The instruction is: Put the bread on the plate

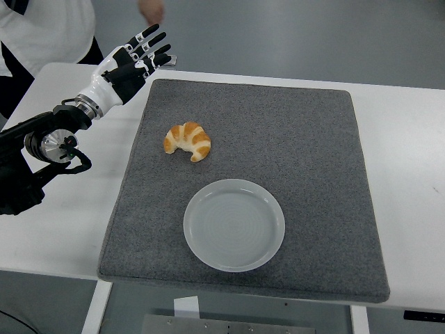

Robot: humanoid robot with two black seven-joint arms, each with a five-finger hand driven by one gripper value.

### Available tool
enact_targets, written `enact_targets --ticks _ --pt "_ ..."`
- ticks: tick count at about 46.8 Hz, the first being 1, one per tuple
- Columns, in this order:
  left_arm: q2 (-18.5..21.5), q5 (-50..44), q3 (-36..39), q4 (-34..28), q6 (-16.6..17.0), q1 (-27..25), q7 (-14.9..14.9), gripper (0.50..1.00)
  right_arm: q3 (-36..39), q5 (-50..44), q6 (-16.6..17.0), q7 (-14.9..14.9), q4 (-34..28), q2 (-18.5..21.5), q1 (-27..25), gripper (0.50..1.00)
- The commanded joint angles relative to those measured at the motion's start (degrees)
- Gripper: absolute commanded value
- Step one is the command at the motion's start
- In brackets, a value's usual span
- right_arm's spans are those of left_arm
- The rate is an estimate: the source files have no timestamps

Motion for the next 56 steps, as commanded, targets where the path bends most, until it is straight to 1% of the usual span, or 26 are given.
enact_targets --ticks 1,21,24,29,32,48,56 --pt "0.00 0.00 0.00 -0.11 0.00 0.00 0.00 0.994 0.00 0.00 0.03 0.00 0.00 0.00 0.00 0.952" --pt "0.00 -0.09 -0.35 -0.11 0.00 0.00 0.00 0.994 0.09 0.00 -0.06 0.00 0.00 0.00 0.00 0.952" --pt "0.00 -0.09 -0.26 -0.11 -0.35 0.09 0.00 0.994 0.00 0.00 -0.06 0.00 0.00 0.00 0.00 0.952" --pt "-0.44 -0.09 -0.26 0.33 -2.19 0.00 0.00 0.994 0.00 0.00 -0.06 0.00 0.00 0.00 0.00 0.952" --pt "-0.96 -0.09 -0.44 0.50 -2.37 0.00 0.00 0.994 0.00 0.00 -0.06 0.00 0.00 0.00 0.00 0.952" --pt "-2.99 -0.18 -0.61 1.03 -2.28 0.09 -0.44 0.994 0.00 0.00 -0.06 0.00 0.00 0.00 0.00 0.952" --pt "-2.99 -0.18 -0.79 1.38 -1.58 -0.09 -0.44 0.994 0.00 0.00 0.03 0.00 0.00 0.00 0.00 0.952"
